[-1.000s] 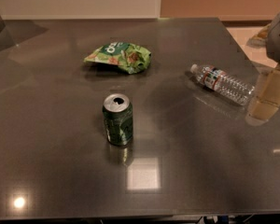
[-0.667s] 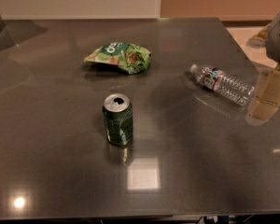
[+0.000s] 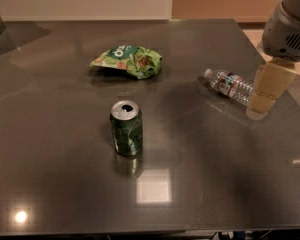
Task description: Place water bottle upright
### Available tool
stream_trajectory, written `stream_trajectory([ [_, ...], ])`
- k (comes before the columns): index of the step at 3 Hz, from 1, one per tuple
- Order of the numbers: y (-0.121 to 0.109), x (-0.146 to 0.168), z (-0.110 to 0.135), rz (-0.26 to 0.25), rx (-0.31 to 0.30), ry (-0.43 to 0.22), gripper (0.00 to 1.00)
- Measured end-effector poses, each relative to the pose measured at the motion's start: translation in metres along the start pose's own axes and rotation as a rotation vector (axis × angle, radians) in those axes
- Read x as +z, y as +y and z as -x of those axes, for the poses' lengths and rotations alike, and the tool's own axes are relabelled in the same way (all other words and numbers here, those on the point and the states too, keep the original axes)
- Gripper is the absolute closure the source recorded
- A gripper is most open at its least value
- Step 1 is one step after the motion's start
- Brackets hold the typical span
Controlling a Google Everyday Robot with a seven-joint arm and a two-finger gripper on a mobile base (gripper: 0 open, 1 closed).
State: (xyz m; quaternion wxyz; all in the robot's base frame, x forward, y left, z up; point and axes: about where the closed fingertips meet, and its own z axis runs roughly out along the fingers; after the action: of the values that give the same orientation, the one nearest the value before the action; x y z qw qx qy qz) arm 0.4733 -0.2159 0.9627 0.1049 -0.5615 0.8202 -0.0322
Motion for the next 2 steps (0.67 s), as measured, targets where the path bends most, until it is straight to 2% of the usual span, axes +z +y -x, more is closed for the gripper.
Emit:
stream_trajectory([
  [1, -0.042, 0.028, -0.002, 0.013, 0.124, 0.059, 0.0],
  [2, -0.08, 0.059, -0.009, 0.008, 0.217, 0.062, 0.0],
])
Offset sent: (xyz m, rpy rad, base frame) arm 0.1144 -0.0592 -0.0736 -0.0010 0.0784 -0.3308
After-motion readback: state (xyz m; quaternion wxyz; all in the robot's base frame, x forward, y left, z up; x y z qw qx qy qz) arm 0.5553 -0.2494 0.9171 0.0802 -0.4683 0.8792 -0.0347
